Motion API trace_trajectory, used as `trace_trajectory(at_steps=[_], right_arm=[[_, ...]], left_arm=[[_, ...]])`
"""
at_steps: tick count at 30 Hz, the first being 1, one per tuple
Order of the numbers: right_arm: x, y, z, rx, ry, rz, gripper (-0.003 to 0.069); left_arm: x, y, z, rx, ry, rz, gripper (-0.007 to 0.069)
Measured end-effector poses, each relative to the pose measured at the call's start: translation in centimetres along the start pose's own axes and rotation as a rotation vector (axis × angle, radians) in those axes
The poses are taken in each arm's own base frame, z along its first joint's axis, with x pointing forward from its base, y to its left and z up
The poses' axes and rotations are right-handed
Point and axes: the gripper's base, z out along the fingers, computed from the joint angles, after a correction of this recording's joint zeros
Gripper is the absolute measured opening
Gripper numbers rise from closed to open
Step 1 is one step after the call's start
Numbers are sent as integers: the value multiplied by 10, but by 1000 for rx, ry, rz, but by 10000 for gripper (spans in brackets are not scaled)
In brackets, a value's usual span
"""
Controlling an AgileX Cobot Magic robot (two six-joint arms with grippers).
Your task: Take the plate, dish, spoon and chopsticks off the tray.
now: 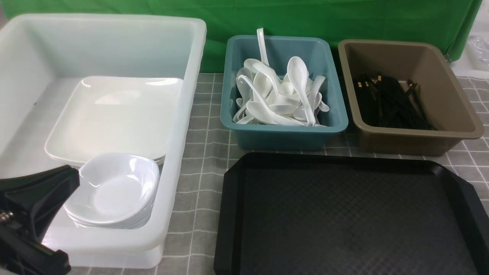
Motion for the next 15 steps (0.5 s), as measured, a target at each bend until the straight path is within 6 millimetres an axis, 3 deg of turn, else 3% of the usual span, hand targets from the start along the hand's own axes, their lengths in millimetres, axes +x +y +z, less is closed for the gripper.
trace_trajectory(at_steps=[11, 15], right_arm=[[0, 0, 0, 0, 0, -1, 161], [0, 0, 0, 0, 0, -1, 169]], left_arm=[[3, 6, -10, -77, -60, -98, 2], [24, 13, -25, -215, -174, -113, 2]])
